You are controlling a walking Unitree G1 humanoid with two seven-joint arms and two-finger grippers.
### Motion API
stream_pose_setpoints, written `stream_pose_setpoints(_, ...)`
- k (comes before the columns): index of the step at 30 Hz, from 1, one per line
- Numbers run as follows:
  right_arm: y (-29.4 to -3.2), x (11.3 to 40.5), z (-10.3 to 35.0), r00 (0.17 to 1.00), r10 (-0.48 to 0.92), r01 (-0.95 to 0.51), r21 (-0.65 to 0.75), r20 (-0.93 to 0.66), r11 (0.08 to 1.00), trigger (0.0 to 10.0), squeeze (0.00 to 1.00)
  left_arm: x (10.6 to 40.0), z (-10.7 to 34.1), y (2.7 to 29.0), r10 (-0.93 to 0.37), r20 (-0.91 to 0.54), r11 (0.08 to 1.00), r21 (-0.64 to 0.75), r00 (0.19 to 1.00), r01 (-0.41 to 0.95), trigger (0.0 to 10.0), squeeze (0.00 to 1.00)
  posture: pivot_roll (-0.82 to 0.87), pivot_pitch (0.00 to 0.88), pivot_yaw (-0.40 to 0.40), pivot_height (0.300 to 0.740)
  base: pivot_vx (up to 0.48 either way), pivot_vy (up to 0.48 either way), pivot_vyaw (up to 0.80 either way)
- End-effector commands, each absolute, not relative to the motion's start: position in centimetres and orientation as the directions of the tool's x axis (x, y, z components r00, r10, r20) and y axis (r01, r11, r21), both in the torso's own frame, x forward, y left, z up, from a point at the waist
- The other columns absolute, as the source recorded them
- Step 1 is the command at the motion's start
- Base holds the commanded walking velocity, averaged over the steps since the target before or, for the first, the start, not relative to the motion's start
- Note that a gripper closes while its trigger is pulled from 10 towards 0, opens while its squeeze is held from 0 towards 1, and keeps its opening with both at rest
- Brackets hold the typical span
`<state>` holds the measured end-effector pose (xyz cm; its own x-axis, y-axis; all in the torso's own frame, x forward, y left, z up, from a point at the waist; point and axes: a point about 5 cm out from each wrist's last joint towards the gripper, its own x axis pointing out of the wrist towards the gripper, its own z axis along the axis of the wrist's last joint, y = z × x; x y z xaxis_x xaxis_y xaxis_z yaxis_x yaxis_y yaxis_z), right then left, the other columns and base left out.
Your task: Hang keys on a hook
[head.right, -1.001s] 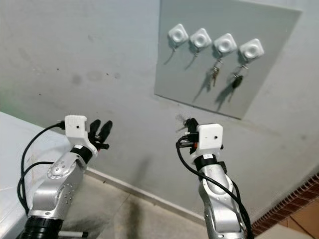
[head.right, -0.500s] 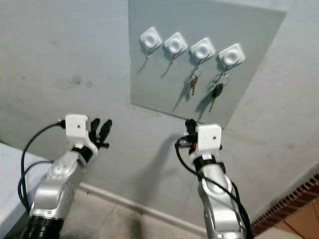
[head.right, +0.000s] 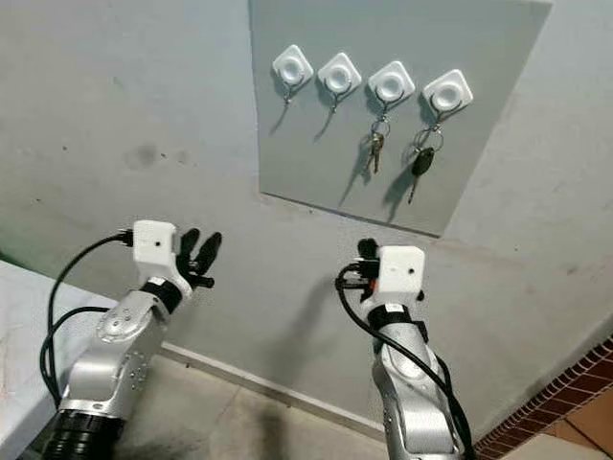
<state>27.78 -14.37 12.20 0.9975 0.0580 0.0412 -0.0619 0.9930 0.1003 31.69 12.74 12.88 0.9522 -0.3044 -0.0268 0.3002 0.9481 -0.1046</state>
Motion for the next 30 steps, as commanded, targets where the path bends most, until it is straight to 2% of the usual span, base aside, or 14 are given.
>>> stream_pose_setpoints(1, -14.6, 27.7, 13.2, 0.995, 0.049, -0.058, 0.107, 0.084, 0.993, 10.0, 0.0, 32.1, 13.4, 12.3, -0.33, -0.012, 0.94, -0.098, 0.944, 0.327, 10.0, 0.0, 0.03, 0.0, 0.033, 0.74, 0.0, 0.0, 0.0)
stream_pose_setpoints(10, -14.7, 27.2, 13.6, 0.988, 0.087, -0.094, 0.047, 0.125, 0.995, 10.0, 0.0, 32.8, 14.0, 11.2, -0.4, 0.004, 0.916, -0.038, 0.916, 0.4, 10.0, 0.0, 0.01, 0.0, 0.033, 0.74, 0.0, 0.0, 0.0)
stream_pose_setpoints(16, -13.7, 28.9, 15.0, 0.969, 0.186, -0.192, 0.017, 0.161, 0.981, 10.0, 0.0, 33.3, 16.3, 8.9, -0.514, 0.079, 0.857, 0.016, 0.854, 0.515, 10.0, 0.0, 0.03, 0.0, 0.008, 0.74, 0.0, 0.0, 0.0)
stream_pose_setpoints(22, -12.7, 30.7, 16.5, 0.942, 0.265, -0.265, -0.031, 0.203, 0.964, 10.0, 0.0, 34.0, 18.0, 9.0, -0.501, 0.134, 0.864, 0.015, 0.855, 0.503, 10.0, 0.0, 0.05, 0.0, -0.01, 0.74, 0.0, 0.0, 0.0)
stream_pose_setpoints(30, -11.0, 32.9, 18.5, 0.888, 0.39, -0.384, -0.074, 0.245, 0.92, 10.0, 0.0, 33.6, 18.6, 10.0, -0.464, 0.165, 0.884, 0.027, 0.87, 0.466, 10.0, 0.0, 0.09, 0.0, -0.041, 0.74, 0.0, 0.0, 0.0)
